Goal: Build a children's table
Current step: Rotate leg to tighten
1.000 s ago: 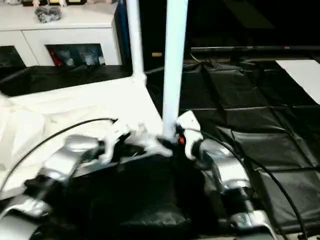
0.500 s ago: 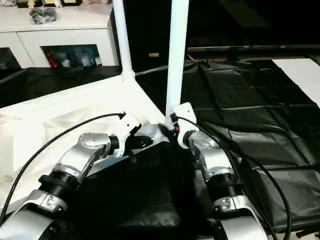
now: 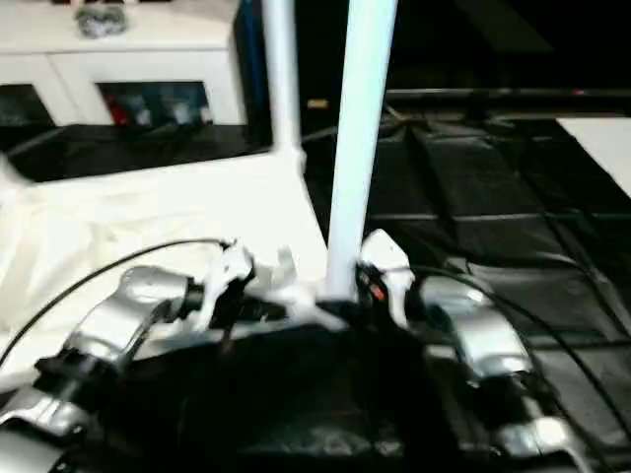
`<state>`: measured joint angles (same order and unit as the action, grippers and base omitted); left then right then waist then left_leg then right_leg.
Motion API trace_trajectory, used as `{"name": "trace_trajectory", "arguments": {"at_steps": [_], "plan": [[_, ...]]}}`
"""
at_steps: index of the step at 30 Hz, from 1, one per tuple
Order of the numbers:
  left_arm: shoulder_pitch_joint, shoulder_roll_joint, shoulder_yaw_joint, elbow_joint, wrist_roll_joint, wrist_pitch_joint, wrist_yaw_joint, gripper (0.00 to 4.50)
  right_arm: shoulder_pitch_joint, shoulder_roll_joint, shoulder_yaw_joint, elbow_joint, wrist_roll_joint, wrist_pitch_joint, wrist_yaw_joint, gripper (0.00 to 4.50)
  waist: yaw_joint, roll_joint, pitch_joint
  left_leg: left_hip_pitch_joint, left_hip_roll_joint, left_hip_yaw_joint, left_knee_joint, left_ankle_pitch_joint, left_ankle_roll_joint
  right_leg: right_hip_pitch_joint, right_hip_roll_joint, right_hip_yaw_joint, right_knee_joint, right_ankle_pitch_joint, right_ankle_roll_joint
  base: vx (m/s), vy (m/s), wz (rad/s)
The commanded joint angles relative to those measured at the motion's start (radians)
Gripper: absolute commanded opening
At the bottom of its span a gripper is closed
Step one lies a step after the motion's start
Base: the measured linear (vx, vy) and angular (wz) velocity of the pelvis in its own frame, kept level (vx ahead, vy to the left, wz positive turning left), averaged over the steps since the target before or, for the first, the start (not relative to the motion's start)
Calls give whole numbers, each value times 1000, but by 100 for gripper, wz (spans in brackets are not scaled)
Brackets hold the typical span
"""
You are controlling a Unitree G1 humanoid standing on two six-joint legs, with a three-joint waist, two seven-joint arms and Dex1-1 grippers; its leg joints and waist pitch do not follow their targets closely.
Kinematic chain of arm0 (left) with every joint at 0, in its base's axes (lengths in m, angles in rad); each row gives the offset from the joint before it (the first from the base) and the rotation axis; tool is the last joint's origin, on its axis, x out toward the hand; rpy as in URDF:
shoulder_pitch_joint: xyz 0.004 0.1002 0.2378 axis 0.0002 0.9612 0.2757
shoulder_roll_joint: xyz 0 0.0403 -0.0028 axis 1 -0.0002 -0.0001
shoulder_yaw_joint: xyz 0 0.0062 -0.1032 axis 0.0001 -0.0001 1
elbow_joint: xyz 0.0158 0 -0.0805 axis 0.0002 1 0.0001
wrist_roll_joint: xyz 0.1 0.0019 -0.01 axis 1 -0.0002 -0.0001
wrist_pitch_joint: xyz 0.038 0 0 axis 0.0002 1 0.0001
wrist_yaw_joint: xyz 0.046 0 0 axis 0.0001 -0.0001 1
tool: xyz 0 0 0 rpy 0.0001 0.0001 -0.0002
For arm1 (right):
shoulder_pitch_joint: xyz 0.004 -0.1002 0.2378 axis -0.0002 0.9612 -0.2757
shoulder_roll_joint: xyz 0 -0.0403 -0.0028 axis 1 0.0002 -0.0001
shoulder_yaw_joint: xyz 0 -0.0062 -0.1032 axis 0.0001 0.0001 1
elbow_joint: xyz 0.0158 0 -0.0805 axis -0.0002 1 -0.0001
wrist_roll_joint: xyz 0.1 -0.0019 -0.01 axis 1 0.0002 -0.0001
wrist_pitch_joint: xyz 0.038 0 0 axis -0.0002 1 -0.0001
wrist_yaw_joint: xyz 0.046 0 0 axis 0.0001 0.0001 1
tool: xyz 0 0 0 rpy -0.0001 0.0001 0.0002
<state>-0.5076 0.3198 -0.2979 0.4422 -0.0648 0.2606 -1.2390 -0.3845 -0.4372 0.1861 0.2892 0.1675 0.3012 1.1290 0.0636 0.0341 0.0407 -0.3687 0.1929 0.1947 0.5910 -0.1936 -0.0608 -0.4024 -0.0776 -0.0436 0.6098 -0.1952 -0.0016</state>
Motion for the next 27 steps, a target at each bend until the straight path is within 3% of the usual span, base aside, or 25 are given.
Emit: {"name": "trace_trajectory", "arguments": {"at_steps": [1, 7, 16, 21, 24, 25, 27], "plan": [[-11, -9, -5, -43, -44, -14, -26, 0, 8, 9, 44, -55, 40, 8, 68, 285, 0, -12, -53, 11, 40, -12, -65, -177, 79, 46, -57, 37, -73, -166, -251, 0, 0, 0], [6, 36, -10, -74, -63, 5, -101, 0, 35, -20, 66, -103, 51, 25, 112, 268, -1, -13, -51, 13, 40, -14, -70, -203, 54, 43, -58, 38, -78, -220, -233, 0, 0, 0], [16, 33, -7, -80, -67, 8, -99, 0, 50, -28, 78, -135, 68, 60, 138, 264, 4, -20, -53, 10, 39, -13, -66, -159, 63, 46, -59, 39, -73, -176, -236, 0, 0, 0], [-5, -11, 24, -40, -42, 19, 15, 0, 39, 30, 55, -71, 40, 55, 21, 264, 4, -23, -51, 9, 36, -13, -65, -161, 57, 45, -59, 40, -76, -206, -224, 0, 0, 0], [-30, -45, 43, -5, -26, 28, 97, 0, 2, 104, 16, 34, -9, 38, -155, 264, -10, -25, -51, 9, 30, -14, -66, -172, 34, 43, -59, 38, -81, -259, -211, 0, 0, 0], [-44, -63, 49, 15, -14, 28, 142, 0, -13, 129, 5, 77, -26, 32, -218, 264, -13, -26, -53, 6, 30, -17, -67, -166, 29, 48, -59, 37, -79, -263, -204, 0, 0, 0], [-73, -102, 61, 55, 7, 34, 237, 0, -40, 179, -15, 151, -48, 33, -328, 264, -21, -23, -50, 12, 29, -15, -67, -190, 22, 41, -58, 37, -86, -289, -201, 0, 0, 0]]}}
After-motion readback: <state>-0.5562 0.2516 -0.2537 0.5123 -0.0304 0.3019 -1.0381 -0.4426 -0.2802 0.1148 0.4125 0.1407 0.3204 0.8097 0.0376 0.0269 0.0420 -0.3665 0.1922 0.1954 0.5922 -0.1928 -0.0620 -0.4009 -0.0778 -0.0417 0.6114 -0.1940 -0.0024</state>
